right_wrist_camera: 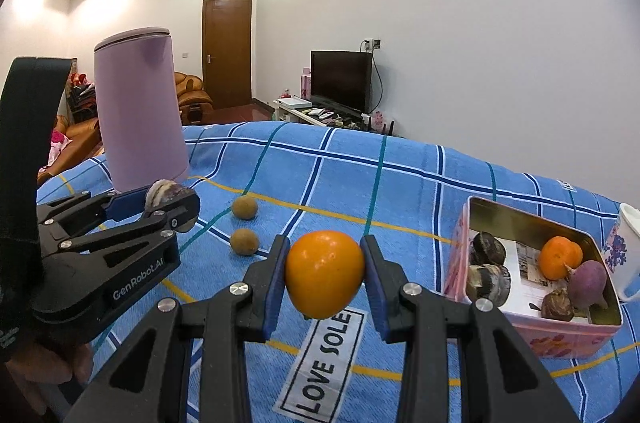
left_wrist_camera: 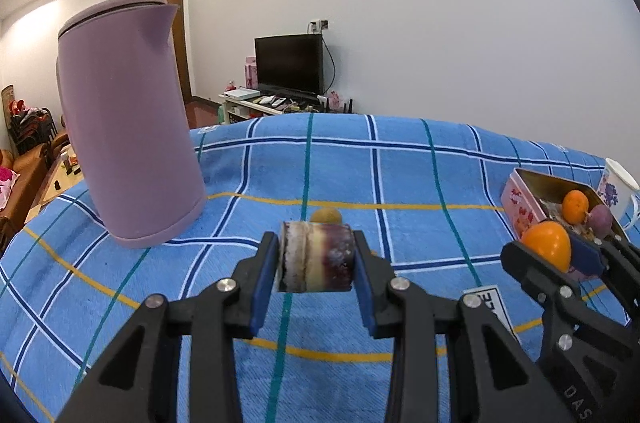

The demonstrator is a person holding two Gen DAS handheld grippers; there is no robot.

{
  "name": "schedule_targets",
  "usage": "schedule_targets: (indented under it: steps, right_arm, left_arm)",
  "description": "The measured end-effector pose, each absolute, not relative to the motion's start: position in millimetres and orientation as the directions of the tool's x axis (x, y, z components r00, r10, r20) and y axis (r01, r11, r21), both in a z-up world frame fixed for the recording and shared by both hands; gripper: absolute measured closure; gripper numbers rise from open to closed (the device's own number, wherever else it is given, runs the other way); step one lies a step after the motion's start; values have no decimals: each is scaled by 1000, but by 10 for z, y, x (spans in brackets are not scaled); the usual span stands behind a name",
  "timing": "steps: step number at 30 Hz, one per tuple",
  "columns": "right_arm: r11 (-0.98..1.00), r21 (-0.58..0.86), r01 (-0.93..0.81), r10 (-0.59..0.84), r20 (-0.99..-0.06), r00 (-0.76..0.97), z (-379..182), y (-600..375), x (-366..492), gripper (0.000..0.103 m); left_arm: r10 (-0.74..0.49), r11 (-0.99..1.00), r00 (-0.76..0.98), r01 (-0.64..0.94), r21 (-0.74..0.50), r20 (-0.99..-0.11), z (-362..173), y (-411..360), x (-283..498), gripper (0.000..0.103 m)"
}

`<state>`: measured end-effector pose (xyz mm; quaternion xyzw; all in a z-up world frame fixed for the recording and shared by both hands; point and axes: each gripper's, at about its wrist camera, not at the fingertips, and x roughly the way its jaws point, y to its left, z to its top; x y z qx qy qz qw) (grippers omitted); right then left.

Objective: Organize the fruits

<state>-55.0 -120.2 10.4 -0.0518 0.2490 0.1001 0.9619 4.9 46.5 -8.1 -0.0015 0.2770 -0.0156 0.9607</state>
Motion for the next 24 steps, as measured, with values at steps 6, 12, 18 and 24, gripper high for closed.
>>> schedule_targets:
  steps: [6, 12, 18, 24]
  right_arm:
    - [976, -54, -211, 158, -490, 857, 104, -1269, -592, 65]
    - [978, -46, -202, 154, -493, 856, 107, -1356, -621, 65]
    - [978, -54, -202, 150, -489, 859, 116, -1374, -664, 65]
    - [978, -65, -200, 144, -485, 862, 120, -1417, -713, 65]
  left_arm:
    - [-41, 999, 843, 45, -6, -537, -84, 365, 4, 65]
    - [-44, 999, 845, 53, 2, -533, -76, 280, -41, 65]
    - [-48, 998, 846, 61, 7, -531, -68, 199, -99, 65]
    - [-60, 997, 843, 79, 13, -534, -64, 87, -141, 65]
